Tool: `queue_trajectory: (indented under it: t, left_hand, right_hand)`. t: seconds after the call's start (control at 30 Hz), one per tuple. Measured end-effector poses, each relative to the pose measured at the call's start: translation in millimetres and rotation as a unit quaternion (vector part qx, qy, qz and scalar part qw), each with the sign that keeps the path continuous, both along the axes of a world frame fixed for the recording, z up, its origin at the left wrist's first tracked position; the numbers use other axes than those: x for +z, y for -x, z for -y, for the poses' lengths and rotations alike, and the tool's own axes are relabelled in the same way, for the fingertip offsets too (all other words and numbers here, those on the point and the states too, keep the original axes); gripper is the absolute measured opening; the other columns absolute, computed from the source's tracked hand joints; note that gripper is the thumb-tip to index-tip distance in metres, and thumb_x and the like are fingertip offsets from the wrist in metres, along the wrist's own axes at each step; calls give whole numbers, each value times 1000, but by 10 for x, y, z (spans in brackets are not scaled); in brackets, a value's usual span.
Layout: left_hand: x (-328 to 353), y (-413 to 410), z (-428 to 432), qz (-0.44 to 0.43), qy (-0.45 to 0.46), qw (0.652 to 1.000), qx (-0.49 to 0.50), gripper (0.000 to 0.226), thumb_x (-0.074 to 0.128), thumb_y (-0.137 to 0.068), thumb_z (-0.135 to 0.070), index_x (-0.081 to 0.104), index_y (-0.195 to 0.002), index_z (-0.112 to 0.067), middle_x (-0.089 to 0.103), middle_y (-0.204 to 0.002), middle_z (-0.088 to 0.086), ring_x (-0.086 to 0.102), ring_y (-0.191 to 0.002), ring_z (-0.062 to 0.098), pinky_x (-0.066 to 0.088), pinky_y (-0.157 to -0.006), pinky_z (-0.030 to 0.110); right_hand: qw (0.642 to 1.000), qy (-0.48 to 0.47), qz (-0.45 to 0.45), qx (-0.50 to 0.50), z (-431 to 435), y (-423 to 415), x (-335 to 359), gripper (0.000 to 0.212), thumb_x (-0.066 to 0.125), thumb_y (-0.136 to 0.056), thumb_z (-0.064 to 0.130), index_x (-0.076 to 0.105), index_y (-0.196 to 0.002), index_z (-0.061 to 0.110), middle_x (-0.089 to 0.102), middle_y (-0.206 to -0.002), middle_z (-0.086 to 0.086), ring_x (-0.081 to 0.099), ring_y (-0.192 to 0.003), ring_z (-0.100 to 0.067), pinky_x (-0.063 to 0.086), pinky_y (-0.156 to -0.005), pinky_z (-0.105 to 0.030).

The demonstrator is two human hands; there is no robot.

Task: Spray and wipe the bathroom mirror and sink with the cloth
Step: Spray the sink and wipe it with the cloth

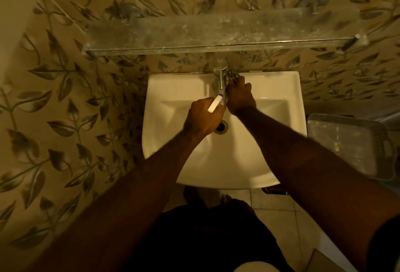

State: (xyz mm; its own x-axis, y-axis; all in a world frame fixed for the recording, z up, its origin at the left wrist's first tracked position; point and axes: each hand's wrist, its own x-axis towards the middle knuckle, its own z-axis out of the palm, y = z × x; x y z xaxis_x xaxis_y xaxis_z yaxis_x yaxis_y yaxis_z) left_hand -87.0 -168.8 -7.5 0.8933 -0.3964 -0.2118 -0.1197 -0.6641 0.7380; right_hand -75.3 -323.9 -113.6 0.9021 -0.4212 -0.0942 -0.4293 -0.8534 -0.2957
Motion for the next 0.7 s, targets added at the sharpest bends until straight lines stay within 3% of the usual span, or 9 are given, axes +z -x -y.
queue_trajectory:
  t: [0.2,0.37,0.47,0.53,0.57,0.6,0.67,0.7]
  left_hand:
    - [63,30,-77,5,12,1000,6,22,59,-93,-24,68,-90,-5,70,-76,14,67,-62,29,61,-61,47]
    - [130,38,-186,5,21,1000,20,21,59,-91,-23,68,-89,-4,69,-75,15,67,-60,31,61,-59,49]
    - [156,59,-280,-8,24,999,27,21,58,-89,-22,67,-87,-4,68,-75,16,66,-61,32,61,-60,50]
    - [183,76,-333,-14,29,999,31,21,59,-90,-23,67,-90,-4,69,-77,15,67,-63,32,61,-61,50]
    - [195,80,-355,-15,32,999,34,22,59,-90,-24,67,-91,-4,69,-79,15,67,-65,32,61,-62,50]
    - [209,82,-375,-18,36,998,39,23,59,-90,-25,67,-92,-4,69,-80,15,67,-66,32,61,-62,50]
    - [238,91,-421,-24,47,997,49,21,59,-89,-26,67,-89,-7,68,-78,13,67,-65,32,62,-58,48]
    - [252,95,-452,-27,54,997,52,19,59,-88,-27,66,-86,-10,67,-75,11,67,-62,30,62,-54,45]
  right_hand:
    - [999,-31,-22,16,-153,267,90,59,61,-93,8,38,-148,10,35,-146,-20,46,-121,-40,52,-92,-46]
    - [995,-58,-75,42,-76,241,229,50,59,-91,1,48,-139,13,35,-142,-18,46,-118,-38,50,-97,-44]
    - [987,-103,-104,61,47,281,312,47,55,-94,-1,51,-139,13,40,-137,-19,51,-114,-38,53,-95,-43]
    - [982,-177,-63,31,60,349,364,38,50,-100,1,55,-137,4,53,-131,-22,57,-111,-40,53,-95,-42]
    - [968,-250,-14,-19,33,415,383,30,48,-103,6,59,-131,-1,61,-121,-24,61,-104,-39,52,-92,-43]
    - [929,-358,39,-84,-16,487,409,28,47,-106,13,62,-123,-3,66,-105,-25,63,-90,-37,52,-82,-45]
    - [789,-572,126,-184,-103,626,462,36,43,-108,26,61,-117,-4,59,-74,-22,55,-59,-31,45,-54,-39]
    - [714,-648,150,-219,-131,685,486,38,41,-109,27,58,-123,-4,53,-68,-17,49,-52,-27,40,-47,-33]
